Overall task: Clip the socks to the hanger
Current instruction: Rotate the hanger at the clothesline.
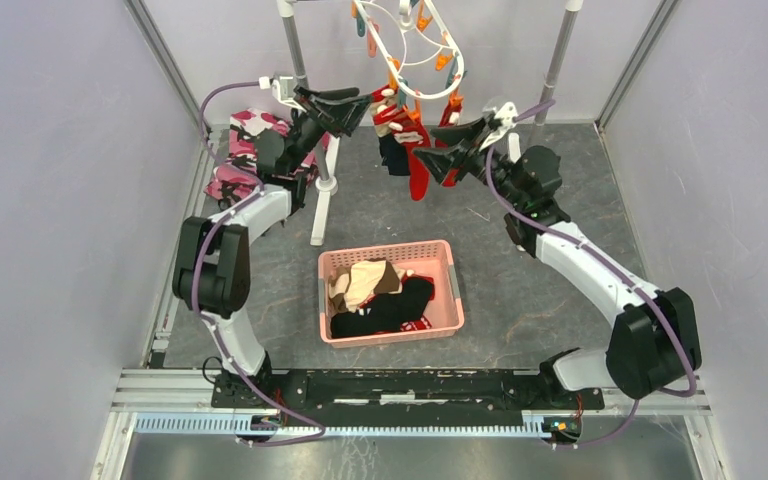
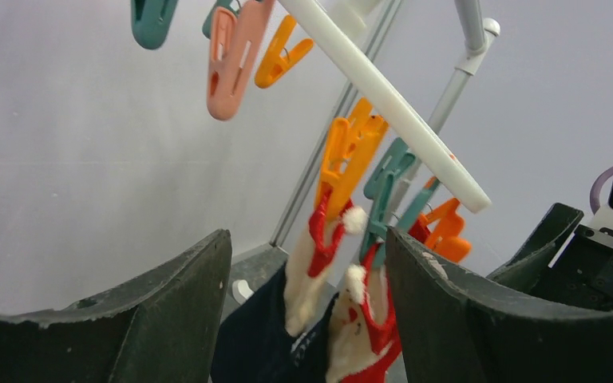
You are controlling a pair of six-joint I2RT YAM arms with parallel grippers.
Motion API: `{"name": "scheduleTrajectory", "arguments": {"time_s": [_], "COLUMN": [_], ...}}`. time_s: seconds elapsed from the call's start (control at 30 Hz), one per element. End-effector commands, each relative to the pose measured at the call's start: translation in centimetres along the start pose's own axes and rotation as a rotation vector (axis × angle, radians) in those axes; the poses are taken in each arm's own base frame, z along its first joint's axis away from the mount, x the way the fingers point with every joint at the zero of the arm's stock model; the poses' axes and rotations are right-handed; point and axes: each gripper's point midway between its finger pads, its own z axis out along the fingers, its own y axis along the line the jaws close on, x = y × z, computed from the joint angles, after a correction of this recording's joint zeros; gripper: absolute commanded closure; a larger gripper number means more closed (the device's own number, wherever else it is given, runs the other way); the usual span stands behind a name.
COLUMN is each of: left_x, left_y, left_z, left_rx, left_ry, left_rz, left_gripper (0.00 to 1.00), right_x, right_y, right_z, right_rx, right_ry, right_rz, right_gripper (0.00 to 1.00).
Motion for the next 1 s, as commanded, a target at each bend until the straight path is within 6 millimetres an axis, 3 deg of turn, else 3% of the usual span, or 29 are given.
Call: {"name": "scheduleTrajectory", "arguments": {"time_s": [0.0,0.17,0.3,0.5,0.7,0.97], "left_x": [-3.8,-4.3,-5.8,-6.7,-6.6,-5.6], "left_y": [-4.6,-5.6,-7.3,-8.8,-9.9,-10.4], "left_z": [-0.8,-2.9,-5.1,-9.0,-12.1,-14.7], "left_rx": [0.064,0.021,-0.023,-0.110,-0.161,-0.199], "left_ry": [-0.084,-0.090,-0.113,-0.140,-0.143,-0.116], "left_rz": [0.094,0.136,0.195,0.240,0.236,0.233], "left_gripper": [0.24,0.24,0.23,0.23,0.23,0.22], "right_x": [0.1,2.8,3.8,5.8,7.0,8.3], "right_y": [-0.1,-1.2,-2.2,-2.7,-2.6,-2.2], "right_z": [-0.6,-1.2,-1.6,-0.6,0.4,1.8], "right_rx": [0.066,0.164,0.224,0.224,0.220,0.231], "right_ry": [0.020,0.062,0.074,0.099,0.077,0.010], "right_rz": [-0.212,-0.246,-0.261,-0.221,-0.142,0.000], "right_gripper": [0.31,0.31,0.30,0.31,0.35,0.40]}}
